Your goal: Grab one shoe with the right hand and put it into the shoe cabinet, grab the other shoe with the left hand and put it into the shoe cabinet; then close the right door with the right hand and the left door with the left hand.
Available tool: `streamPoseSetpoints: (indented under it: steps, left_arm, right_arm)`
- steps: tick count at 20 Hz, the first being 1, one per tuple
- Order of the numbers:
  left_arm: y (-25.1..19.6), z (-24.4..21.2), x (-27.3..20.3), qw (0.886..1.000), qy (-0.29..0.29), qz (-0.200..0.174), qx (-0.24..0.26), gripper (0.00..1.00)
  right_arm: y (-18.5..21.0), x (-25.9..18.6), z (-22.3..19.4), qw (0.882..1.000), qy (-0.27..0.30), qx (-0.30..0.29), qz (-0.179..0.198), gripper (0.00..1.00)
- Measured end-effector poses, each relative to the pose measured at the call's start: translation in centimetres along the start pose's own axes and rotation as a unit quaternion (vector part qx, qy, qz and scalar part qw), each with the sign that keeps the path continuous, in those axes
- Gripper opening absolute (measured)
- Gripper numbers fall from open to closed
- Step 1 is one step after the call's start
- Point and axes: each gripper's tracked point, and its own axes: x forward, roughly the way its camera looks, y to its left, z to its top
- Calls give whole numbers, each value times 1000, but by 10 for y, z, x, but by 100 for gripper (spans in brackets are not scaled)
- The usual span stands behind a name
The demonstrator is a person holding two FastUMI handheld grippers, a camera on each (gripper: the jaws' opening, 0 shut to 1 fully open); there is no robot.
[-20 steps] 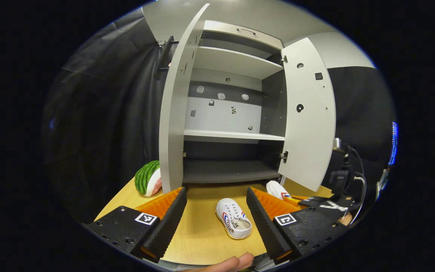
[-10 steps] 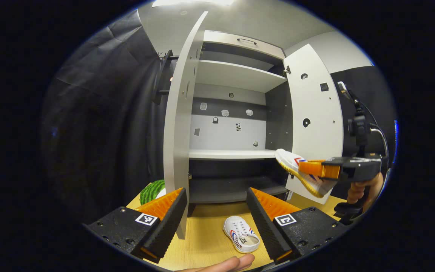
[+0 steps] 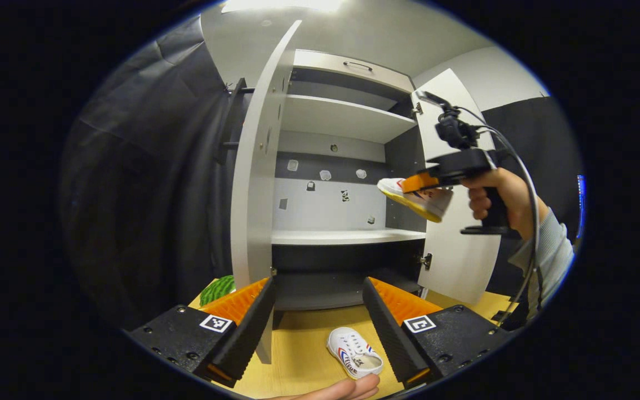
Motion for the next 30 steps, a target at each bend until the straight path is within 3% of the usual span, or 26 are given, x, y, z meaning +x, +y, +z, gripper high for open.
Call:
streamPoseSetpoints:
  steps: [4, 12, 14, 16, 21, 23, 26, 27, 30]
  left_arm:
    - [-12, -8, -1, 1000, 3, -5, -5, 96]
    - [-9, -34, -5, 999, 22, -8, -25, 97]
    - [-8, -36, -5, 999, 23, -7, -26, 96]
    - [-4, -43, -5, 999, 31, -2, -20, 96]
    - [-5, -49, -3, 999, 37, 1, -21, 96]
    - [-9, -54, -3, 999, 47, 1, -21, 96]
    - [-13, -56, -4, 998, 52, 2, -27, 96]
    - [-12, -59, -2, 998, 56, 6, -25, 96]
    - [-11, -65, 4, 997, 66, 18, -19, 96]
  right_arm:
    - [-1, 65, -2, 999, 32, -12, -4, 1]
    - [-5, 174, -60, 994, 104, -37, -22, 1]
    - [-13, 188, -72, 991, 118, -49, -32, 1]
    - [-7, 194, -72, 992, 116, -41, -18, 1]
    - [-6, 179, -58, 994, 93, -56, -27, 3]
    - [-13, 163, -36, 997, 50, -48, -44, 21]
    - [-10, 121, -13, 999, 9, -11, -38, 90]
    - [-8, 98, -3, 999, -5, -12, -37, 99]
    - [-9, 37, 11, 997, -46, -36, -44, 98]
